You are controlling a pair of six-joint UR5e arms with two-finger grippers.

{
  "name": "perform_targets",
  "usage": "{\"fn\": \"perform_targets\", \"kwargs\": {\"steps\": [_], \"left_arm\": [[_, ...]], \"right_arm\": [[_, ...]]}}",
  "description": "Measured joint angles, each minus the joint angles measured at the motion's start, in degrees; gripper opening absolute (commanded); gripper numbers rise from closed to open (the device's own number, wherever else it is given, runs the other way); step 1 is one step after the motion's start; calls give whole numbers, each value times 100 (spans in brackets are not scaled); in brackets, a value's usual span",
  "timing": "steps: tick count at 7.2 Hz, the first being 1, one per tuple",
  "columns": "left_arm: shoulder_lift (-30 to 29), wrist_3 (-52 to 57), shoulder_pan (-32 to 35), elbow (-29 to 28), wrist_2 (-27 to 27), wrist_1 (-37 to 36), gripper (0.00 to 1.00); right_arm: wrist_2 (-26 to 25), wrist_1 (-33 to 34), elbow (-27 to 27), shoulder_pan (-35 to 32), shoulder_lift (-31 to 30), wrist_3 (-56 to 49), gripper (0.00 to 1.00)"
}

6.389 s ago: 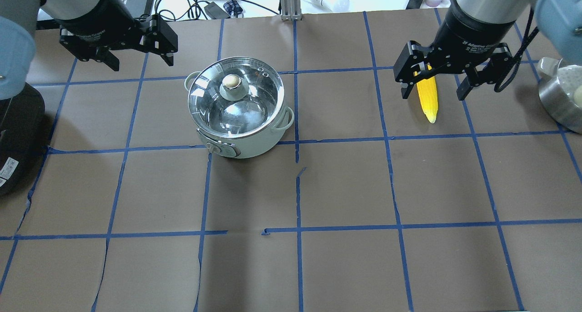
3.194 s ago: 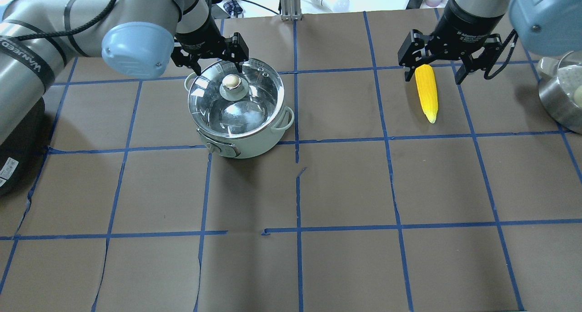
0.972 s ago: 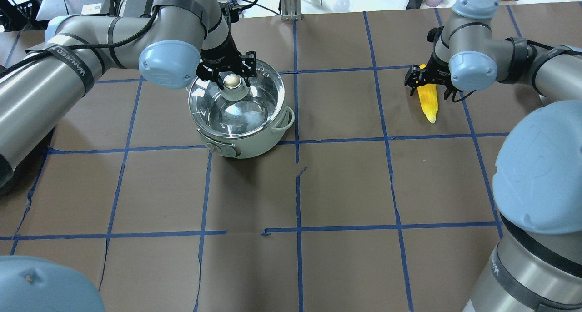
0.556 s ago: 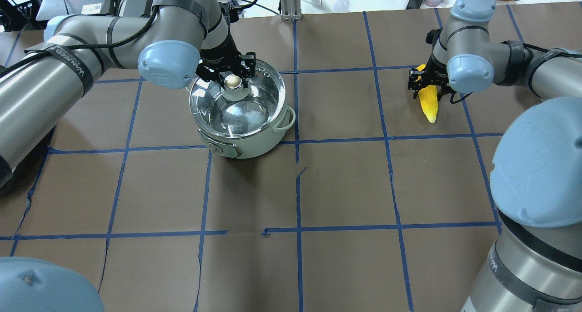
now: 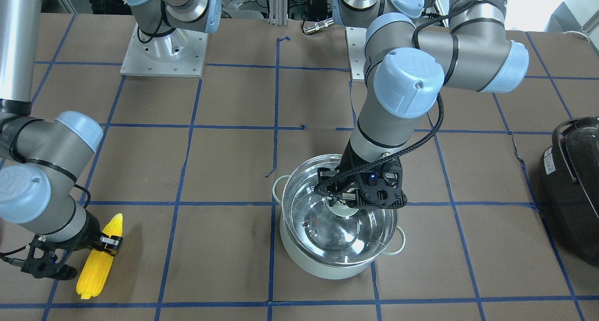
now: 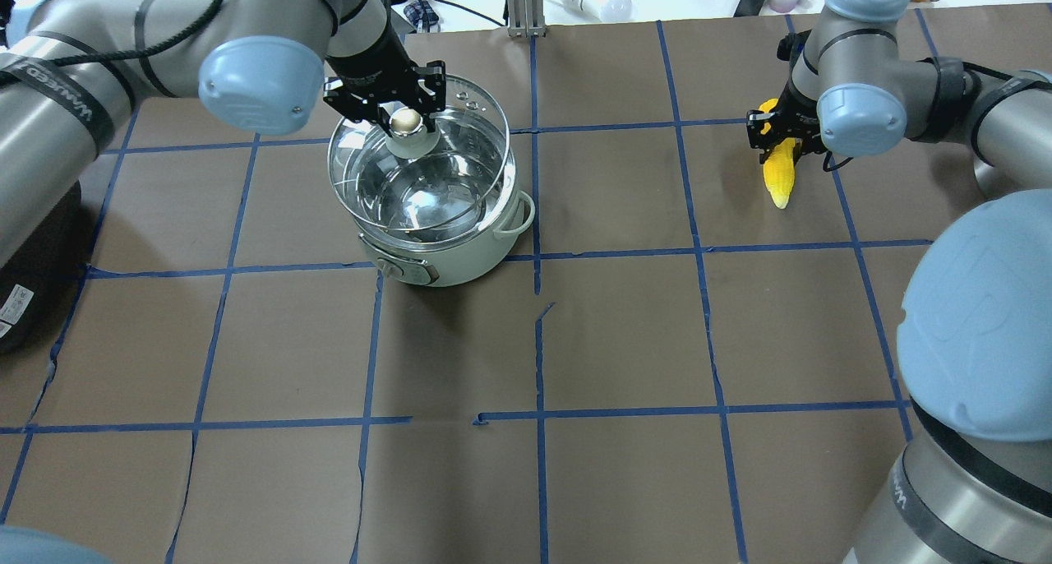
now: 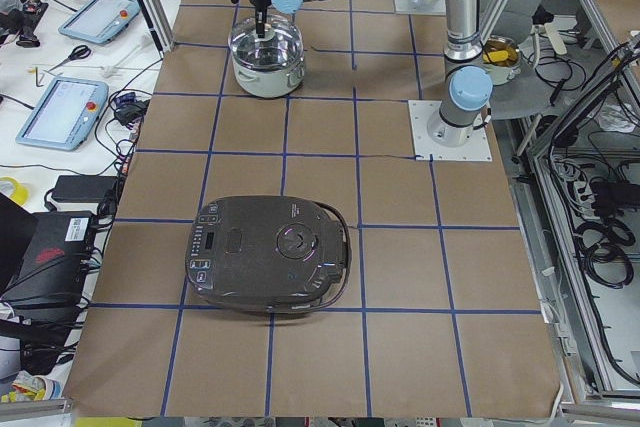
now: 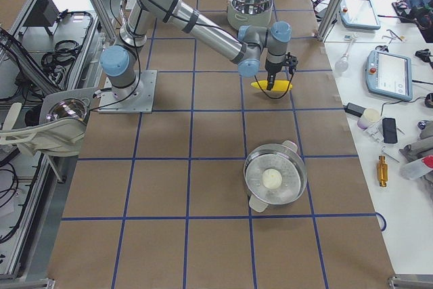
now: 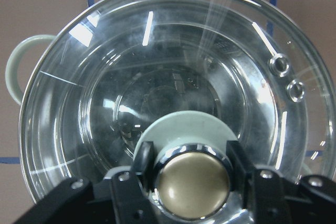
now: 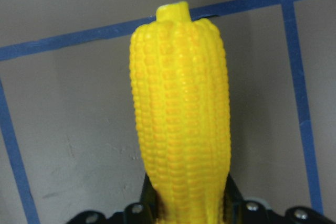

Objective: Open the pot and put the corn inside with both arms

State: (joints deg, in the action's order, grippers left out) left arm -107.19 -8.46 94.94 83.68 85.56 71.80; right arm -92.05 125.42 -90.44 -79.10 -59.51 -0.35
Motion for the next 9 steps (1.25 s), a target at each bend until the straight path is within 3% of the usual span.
{"fn": "perform_targets", "kwargs": {"steps": [3, 5, 7, 9], "left_arm": [[325, 1432, -1616, 102, 6, 529, 8], [170, 2478, -2429, 598, 15, 126, 5], [-280, 2935, -2699, 1099, 85, -908, 0], [-687, 3204, -2746, 1250, 195, -1426, 0]], "right_arm": [[24, -283, 32, -149, -623, -77, 0], [-2, -433, 200, -992, -839, 862, 0], [42, -1144, 1081, -2123, -723, 2258, 0], [75, -1537, 2034, -3092, -299, 3319, 0]]}}
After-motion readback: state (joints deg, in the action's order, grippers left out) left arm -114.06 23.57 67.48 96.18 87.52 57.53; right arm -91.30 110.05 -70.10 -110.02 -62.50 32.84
